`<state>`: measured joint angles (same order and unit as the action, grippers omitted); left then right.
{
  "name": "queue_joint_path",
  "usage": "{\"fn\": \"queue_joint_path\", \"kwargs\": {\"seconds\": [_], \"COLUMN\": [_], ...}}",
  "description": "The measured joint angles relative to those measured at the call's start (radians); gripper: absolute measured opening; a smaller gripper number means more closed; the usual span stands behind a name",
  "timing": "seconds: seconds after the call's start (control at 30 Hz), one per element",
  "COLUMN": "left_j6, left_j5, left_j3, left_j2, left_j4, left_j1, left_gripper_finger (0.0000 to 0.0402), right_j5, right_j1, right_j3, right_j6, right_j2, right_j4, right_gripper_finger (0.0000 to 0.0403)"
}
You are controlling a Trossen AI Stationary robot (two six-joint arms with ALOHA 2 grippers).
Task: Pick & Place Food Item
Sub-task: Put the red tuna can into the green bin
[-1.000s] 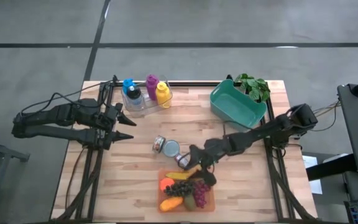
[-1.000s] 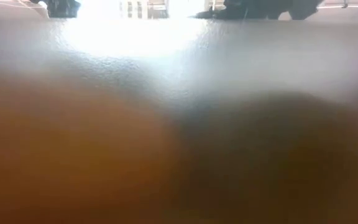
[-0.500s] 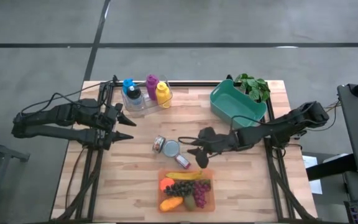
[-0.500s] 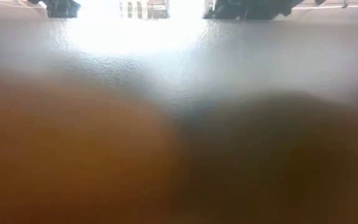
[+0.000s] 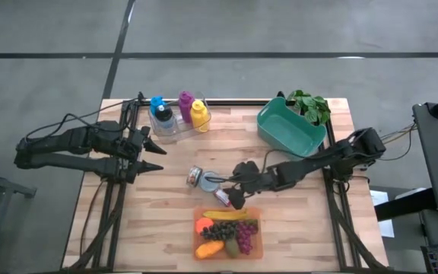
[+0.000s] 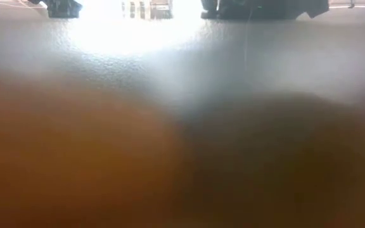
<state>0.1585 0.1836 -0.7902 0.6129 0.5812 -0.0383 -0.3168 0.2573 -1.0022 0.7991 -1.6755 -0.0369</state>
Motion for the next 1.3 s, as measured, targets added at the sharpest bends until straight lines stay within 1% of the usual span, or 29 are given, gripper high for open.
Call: {"fn": "queue_joint_path", "kwargs": {"seconds": [0.1, 0.3, 0.4, 0.57, 0.97, 1.17, 1.23, 1.3], "left_j6": [0.0, 0.0, 0.0, 0.0, 0.0, 0.0, 0.0, 0.0], "left_j5": [0.0, 0.0, 0.0, 0.0, 0.0, 0.0, 0.0, 0.0], "left_j3": [0.0, 0.0, 0.0, 0.0, 0.0, 0.0, 0.0, 0.0], "left_j2": [0.0, 0.0, 0.0, 0.0, 0.0, 0.0, 0.0, 0.0], "left_j4": [0.0, 0.0, 0.0, 0.0, 0.007, 0.007, 0.007, 0.007], "left_j1": [0.0, 0.0, 0.0, 0.0, 0.0, 0.0, 0.0, 0.0], "left_gripper_finger": [0.0275, 0.0275, 0.0275, 0.0275, 0.0275, 0.0275, 0.0275, 0.0275], "right_j5": [0.0, 0.001, 0.002, 0.001, 0.011, 0.011, 0.011, 0.011], "right_j1": [0.0, 0.017, 0.03, 0.047, 0.044, 0.033, 0.03, 0.026], "right_j3": [-0.06, -0.215, -0.272, -0.337, -0.351, -0.351, -0.351, -0.351], "right_j6": [0.006, 0.01, 0.011, 0.017, 0.059, 0.063, 0.065, 0.063], "right_j2": [-0.046, -0.134, -0.171, -0.213, -0.307, -0.323, -0.323, -0.322], "right_j4": [-0.045, -0.273, -0.334, -0.382, -0.39, -0.387, -0.386, -0.384], "right_gripper_finger": [0.028, 0.028, 0.028, 0.028, 0.028, 0.028, 0.0275, 0.0262]}}
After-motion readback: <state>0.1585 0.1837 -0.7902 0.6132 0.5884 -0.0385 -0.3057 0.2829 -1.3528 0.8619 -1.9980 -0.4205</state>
